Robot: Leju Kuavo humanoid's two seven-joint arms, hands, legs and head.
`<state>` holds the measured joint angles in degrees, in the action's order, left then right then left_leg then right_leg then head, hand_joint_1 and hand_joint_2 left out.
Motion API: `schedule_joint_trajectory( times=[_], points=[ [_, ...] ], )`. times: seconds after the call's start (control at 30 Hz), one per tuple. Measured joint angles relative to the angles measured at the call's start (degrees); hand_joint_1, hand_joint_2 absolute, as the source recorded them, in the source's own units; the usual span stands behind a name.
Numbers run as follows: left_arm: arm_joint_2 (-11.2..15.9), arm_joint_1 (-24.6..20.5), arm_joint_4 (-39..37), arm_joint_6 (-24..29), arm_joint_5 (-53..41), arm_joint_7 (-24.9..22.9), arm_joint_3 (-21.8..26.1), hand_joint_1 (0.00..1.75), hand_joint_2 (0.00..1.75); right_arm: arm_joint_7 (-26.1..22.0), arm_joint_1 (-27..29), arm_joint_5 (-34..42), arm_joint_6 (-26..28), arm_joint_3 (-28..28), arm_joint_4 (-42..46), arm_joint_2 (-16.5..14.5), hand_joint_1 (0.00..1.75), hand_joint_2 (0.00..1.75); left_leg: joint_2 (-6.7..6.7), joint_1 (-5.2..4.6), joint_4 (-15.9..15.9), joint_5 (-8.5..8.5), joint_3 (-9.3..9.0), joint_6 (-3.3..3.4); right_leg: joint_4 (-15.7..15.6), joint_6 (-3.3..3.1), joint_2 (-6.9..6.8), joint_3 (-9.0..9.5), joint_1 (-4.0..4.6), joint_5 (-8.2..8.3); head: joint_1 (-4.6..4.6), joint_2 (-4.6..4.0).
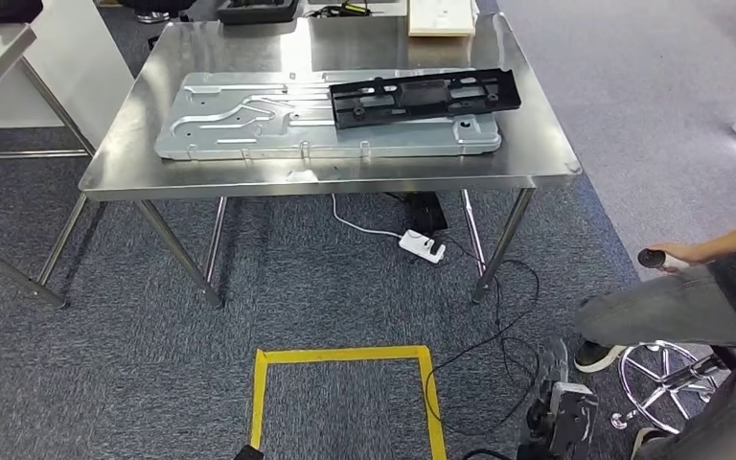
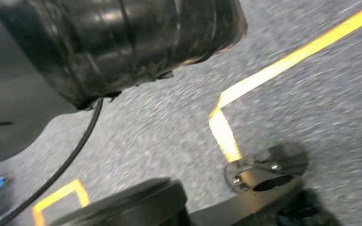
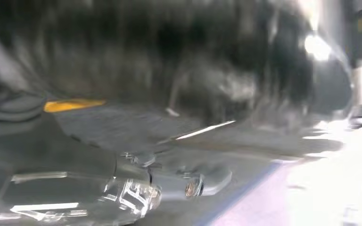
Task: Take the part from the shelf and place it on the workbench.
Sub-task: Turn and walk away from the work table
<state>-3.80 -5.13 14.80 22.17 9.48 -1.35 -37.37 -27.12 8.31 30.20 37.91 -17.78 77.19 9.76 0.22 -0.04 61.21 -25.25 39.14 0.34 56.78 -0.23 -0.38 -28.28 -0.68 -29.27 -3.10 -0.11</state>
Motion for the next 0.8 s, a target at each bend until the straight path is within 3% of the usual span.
schedule_joint_trajectory(
  times=[0.07,0.1,0.13,0.2,0.23,0.27,0.33,0.37,0.4,0.47,0.5,0.53,0.6,0.63,0.67,0.7,0.73,0.77,0.8],
  points=[
    [0.0,-0.7,0.0,0.2,1.0,-1.2,0.1,0.0,0.0,-1.0,-1.8,5.5,-3.2,1.5,-7.4,-1.6,0.0,0.0,-0.04,0.21,5.9,-6.18,1.54,-0.55,0.0,-0.5,-0.03,-1.83,-0.06,1.54,-0.28,0.0],
    [0.0,-1.2,0.0,0.3,1.4,-1.5,0.1,0.0,0.0,-1.4,-2.9,8.5,-5.5,2.3,-11.4,-2.3,0.0,0.0,-0.03,0.27,9.2,-8.27,2.04,-0.75,0.1,-0.55,-0.03,-2.85,-0.04,2.3,-0.36,0.0],
    [0.0,-1.6,0.0,0.5,1.7,-1.6,0.2,0.0,0.0,-1.6,-4.0,11.1,-7.7,3.1,-15.4,-3.0,0.0,0.0,-0.02,0.29,11.8,-8.76,2.09,-0.87,0.2,-0.5,-0.05,-3.87,0.0,3.06,-0.36,0.0],
    [0.0,-2.5,0.0,0.8,2.3,-1.9,0.3,0.0,0.0,-1.3,-6.0,14.6,-11.0,4.5,-23.8,-4.4,0.0,0.0,-0.04,0.3,12.8,-5.89,0.04,-0.74,0.7,-0.33,-0.08,-6.17,0.08,4.57,-0.37,0.0],
    [0.0,-3.0,0.0,0.9,2.4,-2.1,0.3,0.0,0.0,-1.0,-6.8,15.4,-11.8,5.0,-27.7,-5.1,0.0,0.0,-0.08,0.26,10.7,-4.23,-2.35,-0.44,0.9,-0.23,-0.07,-7.23,0.13,5.3,-0.38,0.0],
    [0.0,-3.5,0.0,1.0,2.5,-2.4,0.3,0.0,0.0,-0.6,-7.6,15.7,-12.2,5.3,-31.0,-5.8,0.0,0.0,-0.16,0.18,7.0,-3.81,-5.74,-0.04,1.1,-0.07,-0.03,-8.16,0.19,5.95,-0.39,0.0],
    [0.0,-4.7,0.0,1.1,2.5,-3.0,0.3,0.0,0.0,0.0,-8.9,15.8,-12.4,5.7,-36.5,-6.8,0.0,0.0,-0.32,-0.15,-1.8,-5.91,-12.18,0.74,1.3,0.4,-0.01,-9.09,0.27,7.17,-0.32,0.0],
    [0.0,-5.1,0.0,1.1,2.5,-3.1,0.3,0.0,0.0,0.2,-9.4,15.8,-12.5,5.9,-38.8,-7.3,0.0,0.0,-0.36,-0.35,-4.6,-6.94,-13.87,1.05,1.2,0.69,-0.04,-9.26,0.25,7.78,-0.31,0.0],
    [0.0,-5.5,0.0,1.1,2.5,-3.2,0.3,0.0,0.0,0.2,-10.0,15.8,-12.5,6.1,-41.1,-7.7,0.0,0.0,-0.34,-0.49,-6.0,-7.12,-14.27,1.37,1.0,1.04,-0.04,-9.33,0.22,8.45,-0.27,0.0],
    [0.0,-5.8,0.0,1.1,2.5,-3.3,0.3,0.0,0.0,0.6,-10.8,15.8,-12.5,6.5,-45.2,-8.3,0.0,0.0,-0.04,-0.36,-6.4,-5.89,-13.39,2.18,1.3,1.66,0.2,-9.78,0.08,8.19,-0.2,0.0],
    [0.0,-5.9,0.0,1.0,2.6,-3.5,0.3,0.0,0.0,1.4,-11.0,15.7,-12.7,6.6,-47.1,-8.7,0.0,0.0,0.11,-0.24,-6.6,-5.21,-12.84,2.7,2.5,1.91,0.32,-10.29,0.08,6.5,-0.05,0.0],
    [0.0,-5.8,0.0,0.9,2.7,-3.7,0.3,0.0,0.0,2.7,-11.1,15.6,-13.2,6.7,-48.7,-8.9,0.0,0.0,0.24,-0.16,-6.7,-4.56,-12.17,3.13,4.8,2.05,0.42,-11.03,0.04,3.79,0.11,0.0],
    [-0.1,-5.8,0.0,0.7,2.8,-4.2,0.3,0.0,0.0,6.0,-11.4,15.0,-14.7,6.8,-51.5,-9.4,0.0,0.0,0.17,-0.32,-6.6,-3.38,-10.57,3.63,11.7,2.23,0.41,-12.7,0.05,-1.43,0.37,0.0],
    [-0.1,-5.8,0.0,0.7,2.6,-4.4,0.3,0.0,0.0,7.7,-11.5,14.5,-15.6,6.8,-52.6,-9.6,0.0,0.0,0.08,-0.39,-6.4,-2.78,-9.69,3.64,14.9,2.29,0.42,-13.17,0.04,-2.13,0.39,0.0],
    [-0.1,-5.8,0.0,0.7,2.2,-4.6,0.3,0.0,0.0,9.3,-11.6,13.8,-16.2,6.8,-53.7,-9.7,0.0,0.0,-0.08,-0.43,-6.1,-2.22,-8.77,3.55,16.9,2.33,0.42,-13.07,0.03,-1.31,0.4,0.0],
    [-0.1,-5.8,0.0,0.7,1.4,-4.8,0.3,0.0,0.0,11.0,-11.7,12.8,-16.8,6.8,-54.6,-9.9,0.0,0.0,-0.31,-0.42,-5.7,-1.73,-7.79,3.41,17.2,2.31,0.47,-12.09,0.01,0.51,0.42,0.0],
    [-0.1,-5.8,0.0,0.6,0.3,-5.0,0.3,0.0,0.0,12.5,-11.8,11.7,-17.0,6.7,-55.4,-10.1,0.0,0.0,-0.59,-0.4,-5.2,-1.34,-6.83,3.23,15.5,2.23,0.72,-10.11,-0.02,2.32,0.43,0.0],
    [-0.1,-5.8,0.0,0.4,-0.9,-5.1,0.1,0.0,0.0,13.7,-11.8,10.5,-17.0,6.5,-56.2,-10.1,0.0,0.0,-0.91,-0.36,-4.7,-1.06,-5.97,3.03,12.2,2.03,1.48,-7.4,-0.07,2.93,0.44,0.0],
    [-0.1,-5.8,0.0,0.3,-2.1,-5.2,-0.2,0.0,0.0,14.8,-11.9,9.3,-16.9,6.3,-56.8,-10.2,0.0,0.0,-1.26,-0.38,-4.0,-0.86,-5.24,2.79,8.2,1.79,2.44,-4.45,-0.11,2.47,0.42,0.0]
  ],
)
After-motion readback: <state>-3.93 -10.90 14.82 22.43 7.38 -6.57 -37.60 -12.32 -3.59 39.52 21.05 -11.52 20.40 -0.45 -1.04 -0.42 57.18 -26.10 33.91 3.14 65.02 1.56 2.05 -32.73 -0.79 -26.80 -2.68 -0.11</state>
